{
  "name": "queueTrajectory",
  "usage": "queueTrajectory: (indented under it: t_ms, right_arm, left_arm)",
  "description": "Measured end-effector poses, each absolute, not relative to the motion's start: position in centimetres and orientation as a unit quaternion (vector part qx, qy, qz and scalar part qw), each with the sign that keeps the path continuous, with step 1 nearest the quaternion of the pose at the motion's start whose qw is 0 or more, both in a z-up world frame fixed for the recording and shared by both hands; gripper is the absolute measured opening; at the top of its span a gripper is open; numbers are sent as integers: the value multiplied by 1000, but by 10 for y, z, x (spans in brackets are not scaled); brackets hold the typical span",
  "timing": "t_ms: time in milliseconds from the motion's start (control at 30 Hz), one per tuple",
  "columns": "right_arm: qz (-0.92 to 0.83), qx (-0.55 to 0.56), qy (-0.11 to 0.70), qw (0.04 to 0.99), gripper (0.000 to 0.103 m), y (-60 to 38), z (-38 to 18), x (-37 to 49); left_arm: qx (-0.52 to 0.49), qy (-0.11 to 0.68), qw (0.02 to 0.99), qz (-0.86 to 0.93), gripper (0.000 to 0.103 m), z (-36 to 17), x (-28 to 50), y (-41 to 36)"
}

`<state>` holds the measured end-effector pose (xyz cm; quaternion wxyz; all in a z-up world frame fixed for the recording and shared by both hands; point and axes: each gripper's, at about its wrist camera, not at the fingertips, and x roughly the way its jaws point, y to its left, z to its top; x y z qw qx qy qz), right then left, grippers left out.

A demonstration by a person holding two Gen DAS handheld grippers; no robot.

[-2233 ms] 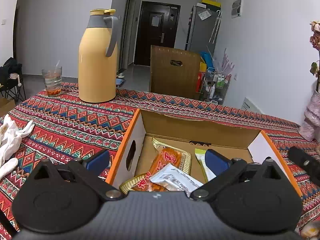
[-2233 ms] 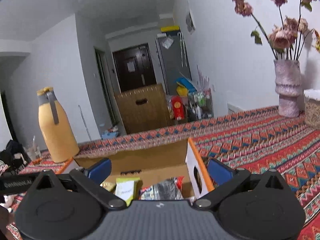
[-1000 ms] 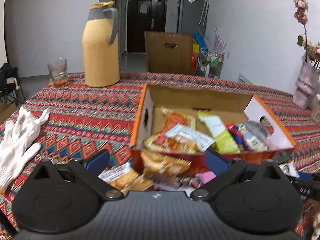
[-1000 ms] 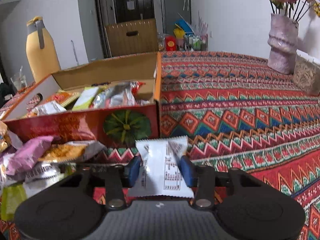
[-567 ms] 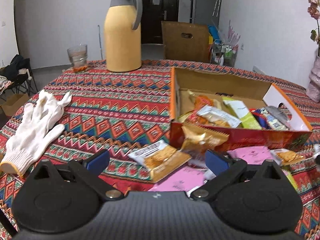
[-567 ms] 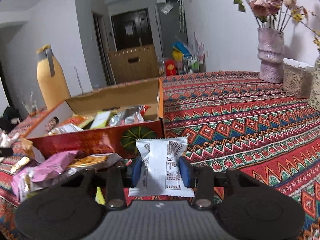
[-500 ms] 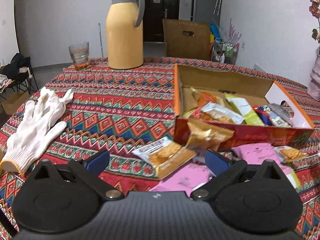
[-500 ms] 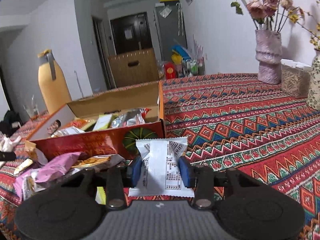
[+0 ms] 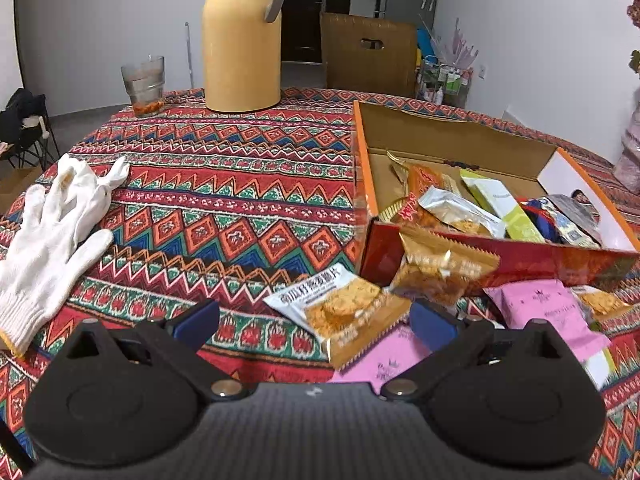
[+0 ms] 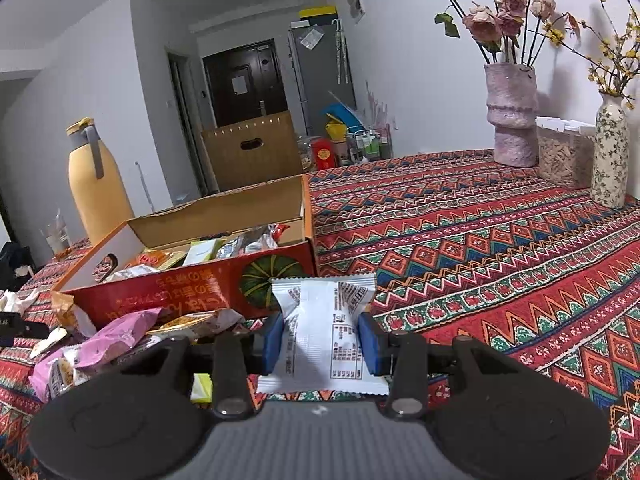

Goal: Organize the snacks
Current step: 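Grasp the pumpkin seed oat crisps packet with the left gripper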

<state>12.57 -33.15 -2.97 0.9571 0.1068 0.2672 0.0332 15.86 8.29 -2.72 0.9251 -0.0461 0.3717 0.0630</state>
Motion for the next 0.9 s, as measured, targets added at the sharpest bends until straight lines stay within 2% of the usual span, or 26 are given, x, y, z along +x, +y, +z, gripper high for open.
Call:
queueTrajectory:
  t_ms: [333, 400, 433, 467, 633, 733, 800, 867, 900]
  right_arm:
    - [30, 108, 273, 955, 40, -329, -35, 128]
    - [31, 109, 275, 955, 40, -328, -36, 129]
    - [32, 109, 276, 955, 40, -328, -37, 129]
    - [33, 109, 276, 954, 40, -328, -38, 129]
    - [36, 111, 276, 954, 40, -329, -39, 128]
    - [36, 113, 276, 954, 40, -329, -39, 128]
    - [35, 115, 276, 954, 40, -330, -40, 128]
    - [35, 115, 277, 953, 40, -330, -41, 128]
    - [35, 115, 277, 953, 40, -330, -41, 128]
  left_arm:
    - [-68, 396, 912, 81, 101, -36, 185, 84]
    - [-70, 399, 911, 77, 89, -38, 184, 86]
    - [-71, 401, 910, 74, 78, -39, 183, 87]
    - [-73, 405, 909, 70, 71, -40, 182, 89]
    - [-65, 403, 910, 74, 56, -42, 171, 101]
    - [-64, 403, 909, 85, 55, -40, 168, 110]
    - [-65, 402, 909, 92, 59, -39, 168, 115]
    - [-67, 398, 910, 98, 68, -37, 170, 117]
    - [-67, 395, 911, 100, 68, -36, 172, 117]
